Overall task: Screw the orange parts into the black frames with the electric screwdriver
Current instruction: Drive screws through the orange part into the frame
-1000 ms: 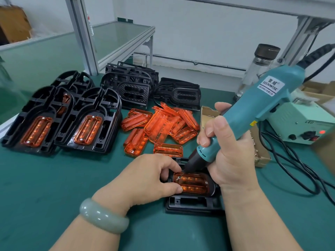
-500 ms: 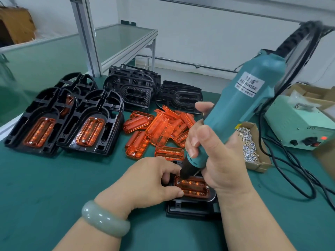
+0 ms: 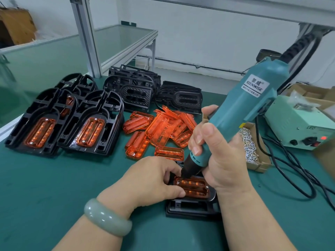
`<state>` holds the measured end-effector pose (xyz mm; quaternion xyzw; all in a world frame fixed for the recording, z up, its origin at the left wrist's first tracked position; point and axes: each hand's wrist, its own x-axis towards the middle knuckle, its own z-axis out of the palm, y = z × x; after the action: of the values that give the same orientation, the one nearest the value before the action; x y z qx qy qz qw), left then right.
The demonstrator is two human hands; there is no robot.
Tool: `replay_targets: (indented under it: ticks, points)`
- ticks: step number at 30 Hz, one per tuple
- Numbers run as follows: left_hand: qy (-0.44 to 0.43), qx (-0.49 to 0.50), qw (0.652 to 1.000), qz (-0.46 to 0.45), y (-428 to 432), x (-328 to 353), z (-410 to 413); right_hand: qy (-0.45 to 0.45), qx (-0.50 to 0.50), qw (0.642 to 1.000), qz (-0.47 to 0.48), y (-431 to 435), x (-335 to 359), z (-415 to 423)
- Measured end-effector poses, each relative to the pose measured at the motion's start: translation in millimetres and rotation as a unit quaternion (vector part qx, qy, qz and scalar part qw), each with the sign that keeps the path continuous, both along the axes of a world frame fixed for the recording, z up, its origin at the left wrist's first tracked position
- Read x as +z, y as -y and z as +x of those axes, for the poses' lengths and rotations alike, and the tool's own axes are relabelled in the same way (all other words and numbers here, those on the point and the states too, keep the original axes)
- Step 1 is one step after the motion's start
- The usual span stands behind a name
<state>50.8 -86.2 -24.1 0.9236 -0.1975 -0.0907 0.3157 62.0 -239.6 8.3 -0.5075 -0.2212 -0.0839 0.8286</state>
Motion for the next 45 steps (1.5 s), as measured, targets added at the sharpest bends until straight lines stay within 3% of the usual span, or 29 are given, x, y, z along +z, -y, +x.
replay_targets:
  ticks: [21, 45]
  points:
    - [-0.001, 0.007, 0.999, 0.035, 3.2, 4.9, -1.6, 0.009, 0.0, 1.0, 0.005, -2.4, 1.2, -3.3]
    - [-0.004, 0.005, 1.0, 0.008, 0.8, 1.0, -1.8, -0.008, -0.001, 1.0, 0.025, 1.6, -1.5, 0.4]
